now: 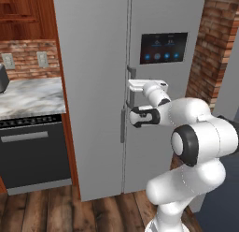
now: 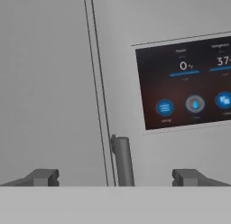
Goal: Retrieve the steak from the fridge and place it on the saucepan with marinade on the stove.
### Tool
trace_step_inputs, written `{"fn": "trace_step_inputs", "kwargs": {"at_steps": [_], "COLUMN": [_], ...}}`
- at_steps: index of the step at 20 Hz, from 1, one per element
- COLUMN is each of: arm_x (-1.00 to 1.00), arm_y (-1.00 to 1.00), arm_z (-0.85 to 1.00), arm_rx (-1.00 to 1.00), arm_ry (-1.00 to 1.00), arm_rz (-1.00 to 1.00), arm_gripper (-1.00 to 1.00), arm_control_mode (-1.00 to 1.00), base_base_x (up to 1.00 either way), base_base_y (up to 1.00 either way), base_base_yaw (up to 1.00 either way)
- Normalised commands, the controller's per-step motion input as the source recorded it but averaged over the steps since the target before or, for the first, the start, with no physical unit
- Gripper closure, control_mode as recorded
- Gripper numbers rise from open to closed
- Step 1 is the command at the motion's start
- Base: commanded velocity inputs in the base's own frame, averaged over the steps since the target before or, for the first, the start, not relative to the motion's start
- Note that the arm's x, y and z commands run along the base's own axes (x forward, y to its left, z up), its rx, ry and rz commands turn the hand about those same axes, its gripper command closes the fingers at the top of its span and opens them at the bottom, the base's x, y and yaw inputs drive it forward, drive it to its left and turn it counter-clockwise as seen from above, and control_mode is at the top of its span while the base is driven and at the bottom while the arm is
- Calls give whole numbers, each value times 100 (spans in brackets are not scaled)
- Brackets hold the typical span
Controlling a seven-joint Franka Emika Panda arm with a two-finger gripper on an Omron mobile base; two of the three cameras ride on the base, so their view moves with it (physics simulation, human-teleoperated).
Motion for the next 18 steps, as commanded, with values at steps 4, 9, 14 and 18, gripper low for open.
{"fn": "trace_step_inputs", "kwargs": {"at_steps": [4, 9, 14, 18], "arm_x": [30, 33, 34, 28], "arm_y": [0, 0, 0, 0], "arm_z": [-12, -1, -1, -13], "arm_rx": [0, 0, 0, 0], "arm_ry": [0, 0, 0, 0], "arm_rz": [0, 0, 0, 0], "arm_gripper": [-100, -100, -100, -100], "arm_control_mode": [-100, -100, -100, -100], "base_base_x": [0, 0, 0, 0], "base_base_y": [0, 0, 0, 0], "base_base_yaw": [0, 0, 0, 0]}}
